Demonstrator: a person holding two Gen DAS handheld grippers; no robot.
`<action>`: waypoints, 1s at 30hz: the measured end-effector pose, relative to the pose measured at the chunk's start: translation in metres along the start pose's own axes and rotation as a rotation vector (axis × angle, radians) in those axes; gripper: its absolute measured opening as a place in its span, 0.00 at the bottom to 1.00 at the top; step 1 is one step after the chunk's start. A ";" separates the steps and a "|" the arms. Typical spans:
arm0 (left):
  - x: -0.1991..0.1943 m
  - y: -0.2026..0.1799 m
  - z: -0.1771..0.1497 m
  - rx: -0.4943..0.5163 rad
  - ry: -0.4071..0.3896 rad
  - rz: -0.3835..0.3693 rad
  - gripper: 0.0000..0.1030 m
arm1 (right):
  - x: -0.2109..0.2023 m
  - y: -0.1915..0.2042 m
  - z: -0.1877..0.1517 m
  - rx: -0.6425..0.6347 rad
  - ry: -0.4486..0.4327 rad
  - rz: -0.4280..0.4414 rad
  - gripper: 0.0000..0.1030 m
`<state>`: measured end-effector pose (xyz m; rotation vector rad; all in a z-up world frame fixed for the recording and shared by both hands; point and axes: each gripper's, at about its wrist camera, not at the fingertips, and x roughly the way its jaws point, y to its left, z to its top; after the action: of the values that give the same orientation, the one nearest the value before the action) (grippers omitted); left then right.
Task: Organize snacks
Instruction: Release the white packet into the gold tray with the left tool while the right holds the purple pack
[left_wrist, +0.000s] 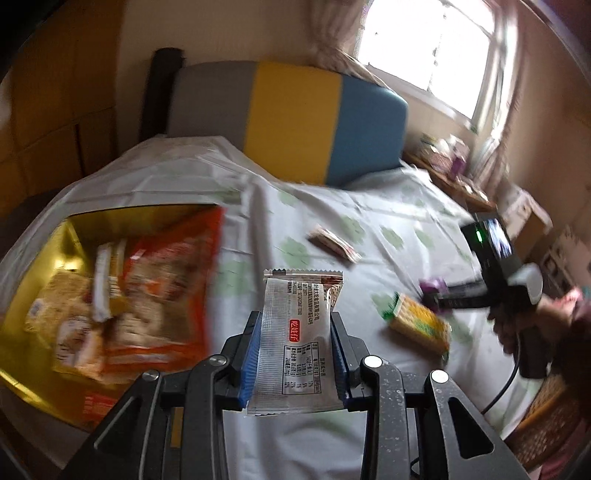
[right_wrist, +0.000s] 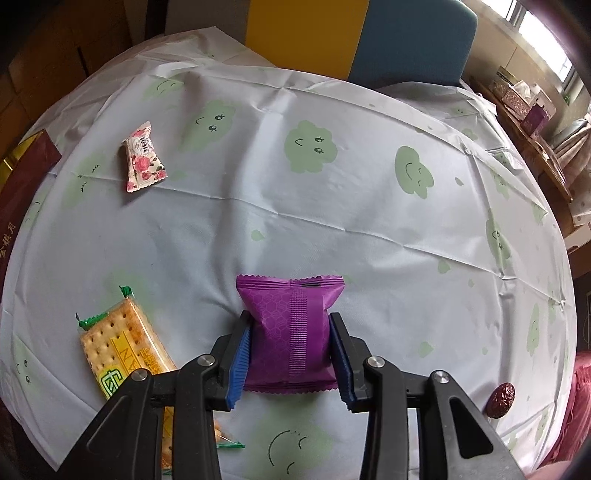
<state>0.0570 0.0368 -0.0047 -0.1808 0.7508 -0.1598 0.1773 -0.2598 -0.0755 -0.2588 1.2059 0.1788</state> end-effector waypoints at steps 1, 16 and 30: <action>-0.002 0.009 0.003 -0.016 0.000 0.019 0.34 | 0.000 0.000 0.000 0.000 -0.001 0.001 0.38; -0.017 0.152 -0.013 -0.384 0.049 0.231 0.36 | -0.004 0.006 -0.004 -0.009 -0.005 -0.007 0.38; -0.003 0.107 -0.023 -0.185 0.080 0.346 0.43 | -0.003 0.005 -0.005 -0.008 -0.006 -0.007 0.38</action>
<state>0.0474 0.1391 -0.0422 -0.2178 0.8649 0.2331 0.1705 -0.2562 -0.0751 -0.2694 1.1984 0.1779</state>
